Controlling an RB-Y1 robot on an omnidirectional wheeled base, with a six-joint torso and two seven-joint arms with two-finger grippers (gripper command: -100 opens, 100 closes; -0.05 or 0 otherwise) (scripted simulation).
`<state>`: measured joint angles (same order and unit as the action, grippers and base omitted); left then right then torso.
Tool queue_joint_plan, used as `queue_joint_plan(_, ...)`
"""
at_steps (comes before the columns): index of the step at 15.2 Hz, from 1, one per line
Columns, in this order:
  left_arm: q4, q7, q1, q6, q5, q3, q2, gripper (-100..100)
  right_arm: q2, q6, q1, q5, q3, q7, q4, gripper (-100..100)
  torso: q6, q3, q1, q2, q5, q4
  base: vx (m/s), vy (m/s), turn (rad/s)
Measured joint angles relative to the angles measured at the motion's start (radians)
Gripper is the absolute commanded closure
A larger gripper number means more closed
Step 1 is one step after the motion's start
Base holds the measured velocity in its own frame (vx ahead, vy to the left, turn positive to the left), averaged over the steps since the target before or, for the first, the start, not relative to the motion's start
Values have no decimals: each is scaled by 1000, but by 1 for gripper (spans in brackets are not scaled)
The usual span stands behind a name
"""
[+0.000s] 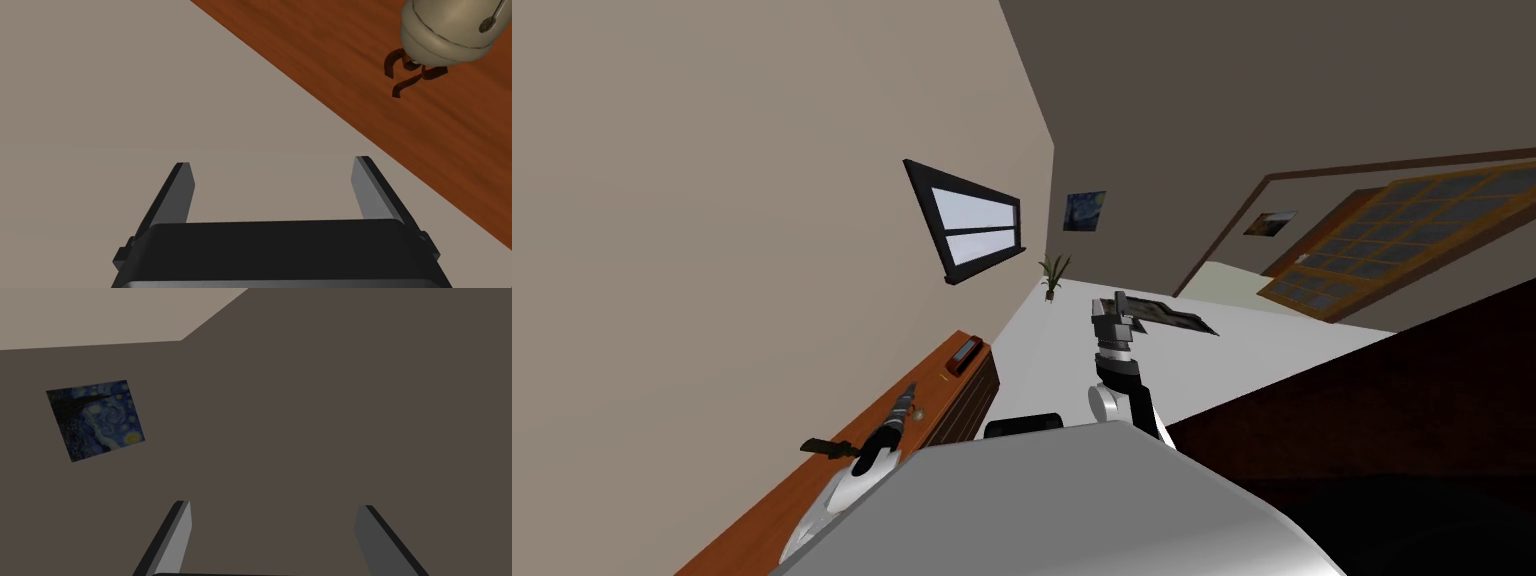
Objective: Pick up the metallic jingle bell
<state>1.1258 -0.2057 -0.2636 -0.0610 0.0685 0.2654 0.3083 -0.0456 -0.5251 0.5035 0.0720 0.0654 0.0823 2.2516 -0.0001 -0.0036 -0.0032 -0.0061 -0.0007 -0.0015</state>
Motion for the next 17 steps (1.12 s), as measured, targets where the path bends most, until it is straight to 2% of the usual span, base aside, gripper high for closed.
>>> queue_joint_plan(4, -68, -1, 8, 24, 2, 18, 0, -100, 0, 0, 0, 0, 0, 0, 0, 0, 0, 0, 1, 0, 0, 0, 70, -45, 38)
queue_joint_plan(5, -99, -2, 17, 24, 3, 24, 1, -100, 0, 0, 0, 0, 0, 0, 0, 0, 0, 0, 1, 0, 0, 0, 88, -59, 55)
queue_joint_plan(9, -149, -2, 21, 58, 4, 39, -1, -100, 0, 0, 0, 0, 0, 0, 0, 0, 0, 0, 1, 0, 0, 0, 64, -45, 31)
queue_joint_plan(11, -212, -1, 41, 55, 3, 46, 7, -100, 0, 0, 0, 0, 0, 0, 0, 0, 0, 0, 1, 1, 0, 0, 64, -39, 48)
queue_joint_plan(14, -243, -5, 42, 85, 7, 62, -3, -100, 0, 0, 0, 0, 0, 0, 0, 0, 0, 0, 1, 1, 0, 0, 56, -45, 30)
queue_joint_plan(16, -261, -6, 49, 88, 8, 66, -3, -100, 0, 0, 0, 0, 0, 0, 0, 0, 0, 1, 2, 2, 0, 1, 21, -11, -55)
queue_joint_plan(17, -279, -8, 53, 79, 11, 78, -7, -100, 0, 0, 0, 0, 0, 0, 0, 0, 1, 2, 3, 3, 1, 1, 9, 9, -216)
